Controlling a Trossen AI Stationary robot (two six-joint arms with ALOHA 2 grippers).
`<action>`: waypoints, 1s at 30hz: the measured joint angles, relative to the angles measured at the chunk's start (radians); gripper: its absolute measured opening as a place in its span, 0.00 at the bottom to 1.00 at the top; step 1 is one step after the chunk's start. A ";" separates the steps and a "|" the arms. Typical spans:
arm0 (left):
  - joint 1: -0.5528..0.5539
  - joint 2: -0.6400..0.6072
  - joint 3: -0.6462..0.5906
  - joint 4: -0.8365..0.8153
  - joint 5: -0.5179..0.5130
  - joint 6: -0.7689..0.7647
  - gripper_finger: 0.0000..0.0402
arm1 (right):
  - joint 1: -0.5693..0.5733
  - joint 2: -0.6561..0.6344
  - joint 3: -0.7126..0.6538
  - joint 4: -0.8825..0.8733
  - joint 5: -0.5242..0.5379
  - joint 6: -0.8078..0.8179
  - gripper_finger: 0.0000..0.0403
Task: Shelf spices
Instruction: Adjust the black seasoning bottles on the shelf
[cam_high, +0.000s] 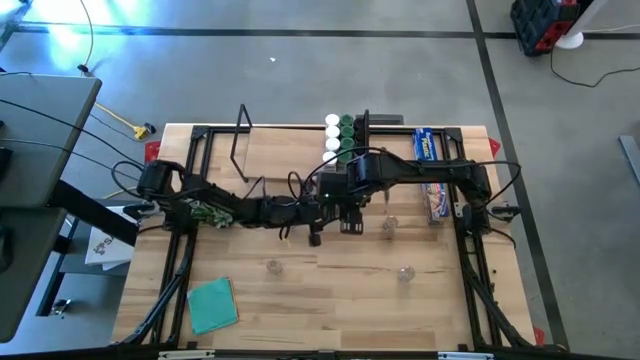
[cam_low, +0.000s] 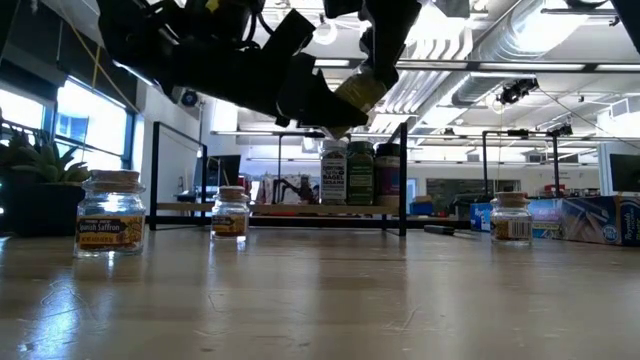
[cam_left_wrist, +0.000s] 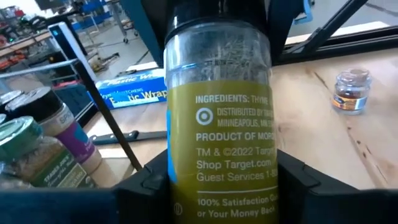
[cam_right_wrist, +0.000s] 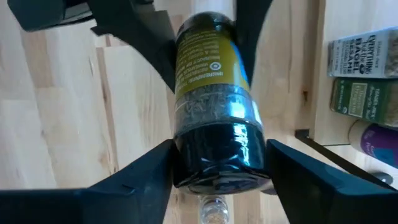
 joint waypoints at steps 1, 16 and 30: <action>-0.002 0.000 0.000 -0.002 -0.009 -0.008 0.40 | 0.000 -0.002 0.000 0.002 0.002 0.000 0.61; 0.004 0.001 -0.157 0.398 0.029 -0.139 0.40 | 0.045 -0.273 -0.002 0.009 0.197 0.059 0.64; -0.019 0.001 -0.158 0.556 0.078 -0.112 0.40 | 0.066 -0.237 -0.005 0.266 0.087 -0.056 0.63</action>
